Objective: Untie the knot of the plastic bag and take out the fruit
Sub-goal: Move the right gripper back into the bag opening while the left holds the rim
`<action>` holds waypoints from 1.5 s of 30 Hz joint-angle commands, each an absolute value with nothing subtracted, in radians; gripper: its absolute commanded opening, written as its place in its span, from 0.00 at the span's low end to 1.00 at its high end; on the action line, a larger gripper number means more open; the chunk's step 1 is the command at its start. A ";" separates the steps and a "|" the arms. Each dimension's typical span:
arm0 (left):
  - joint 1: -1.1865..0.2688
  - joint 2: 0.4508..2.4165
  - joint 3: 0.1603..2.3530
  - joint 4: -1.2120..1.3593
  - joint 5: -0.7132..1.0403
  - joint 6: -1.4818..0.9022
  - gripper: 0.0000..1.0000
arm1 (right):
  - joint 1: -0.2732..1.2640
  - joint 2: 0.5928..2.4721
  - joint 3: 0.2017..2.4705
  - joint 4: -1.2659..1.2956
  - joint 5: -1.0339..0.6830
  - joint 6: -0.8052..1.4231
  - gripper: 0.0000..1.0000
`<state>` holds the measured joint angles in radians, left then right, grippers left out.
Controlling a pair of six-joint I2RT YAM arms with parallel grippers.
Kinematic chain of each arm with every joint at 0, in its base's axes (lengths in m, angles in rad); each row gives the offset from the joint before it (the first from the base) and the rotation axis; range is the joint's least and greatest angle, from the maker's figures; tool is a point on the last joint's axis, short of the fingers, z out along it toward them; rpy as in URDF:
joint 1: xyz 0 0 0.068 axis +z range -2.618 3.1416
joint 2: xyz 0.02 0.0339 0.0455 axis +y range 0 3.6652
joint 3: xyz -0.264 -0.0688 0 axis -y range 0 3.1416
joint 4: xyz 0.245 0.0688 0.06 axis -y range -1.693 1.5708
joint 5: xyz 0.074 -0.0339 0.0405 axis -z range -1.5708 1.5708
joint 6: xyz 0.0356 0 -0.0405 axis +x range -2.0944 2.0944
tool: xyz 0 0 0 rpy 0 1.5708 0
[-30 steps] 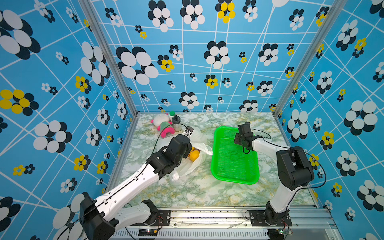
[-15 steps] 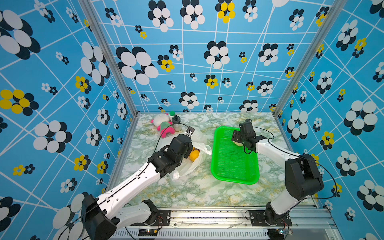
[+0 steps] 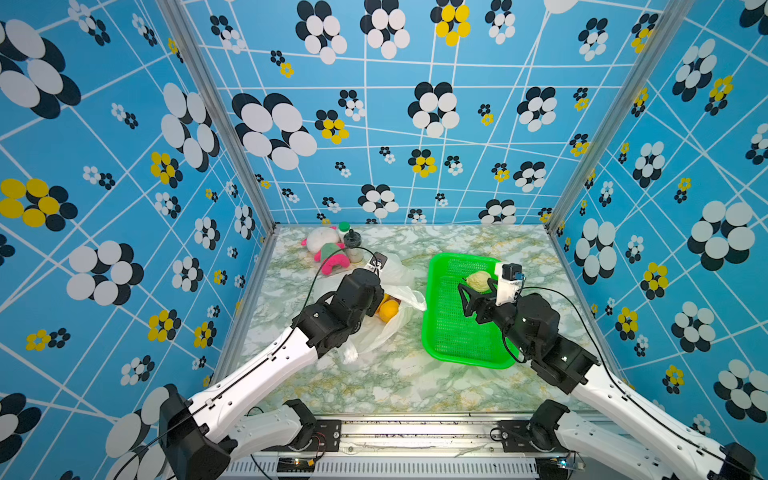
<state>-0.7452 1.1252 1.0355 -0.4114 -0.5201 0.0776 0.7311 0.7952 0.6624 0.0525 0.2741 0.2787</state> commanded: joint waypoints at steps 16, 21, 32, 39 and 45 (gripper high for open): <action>-0.738 1.046 1.013 -0.352 -0.510 -0.030 0.00 | 0.827 0.894 0.742 -0.072 0.476 0.594 0.99; -0.739 1.077 1.048 -0.379 -0.521 -0.080 0.00 | 0.827 0.731 0.586 0.095 0.421 0.527 0.99; -0.742 1.138 1.095 -0.361 -0.708 -0.232 0.00 | 0.826 0.869 0.821 -0.278 0.530 0.512 0.99; -0.741 1.119 1.109 -0.318 -0.572 -0.197 0.00 | 0.927 0.875 0.755 -0.054 0.212 0.357 0.99; -0.733 1.067 1.059 -0.257 -0.402 -0.089 0.00 | 1.152 1.079 0.780 0.148 0.224 0.246 0.88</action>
